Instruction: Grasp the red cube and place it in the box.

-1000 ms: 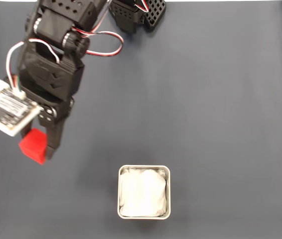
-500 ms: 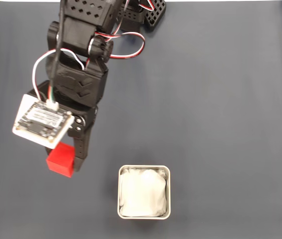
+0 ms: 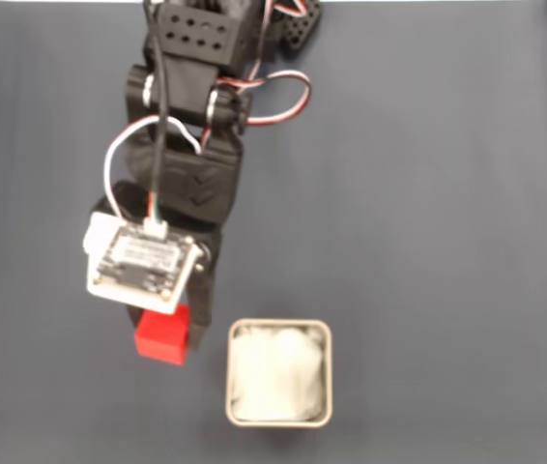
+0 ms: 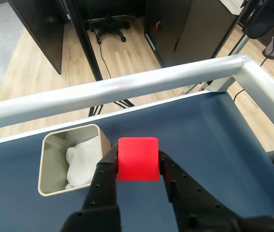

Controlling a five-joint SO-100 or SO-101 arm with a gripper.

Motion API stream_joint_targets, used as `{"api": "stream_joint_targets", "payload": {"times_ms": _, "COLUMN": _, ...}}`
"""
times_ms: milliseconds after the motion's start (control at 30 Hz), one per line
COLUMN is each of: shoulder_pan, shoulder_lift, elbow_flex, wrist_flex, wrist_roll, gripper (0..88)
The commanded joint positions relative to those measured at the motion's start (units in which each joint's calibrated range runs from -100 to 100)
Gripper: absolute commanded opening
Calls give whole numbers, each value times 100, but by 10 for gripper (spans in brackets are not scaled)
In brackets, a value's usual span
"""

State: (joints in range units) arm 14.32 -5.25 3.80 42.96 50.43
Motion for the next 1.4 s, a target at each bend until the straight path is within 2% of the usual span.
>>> {"api": "stream_joint_targets", "payload": {"times_ms": 0, "shoulder_pan": -132, "shoulder_lift": -21, "elbow_flex": -380, "wrist_flex": -157, "wrist_roll": 59, "gripper": 65}}
{"api": "stream_joint_targets", "payload": {"times_ms": 733, "shoulder_pan": -651, "shoulder_lift": 248, "elbow_flex": -580, "wrist_flex": -460, "wrist_roll": 156, "gripper": 64}}
{"api": "stream_joint_targets", "payload": {"times_ms": 1367, "shoulder_pan": -1148, "shoulder_lift": 23, "elbow_flex": -33, "wrist_flex": -681, "wrist_roll": 205, "gripper": 64}}
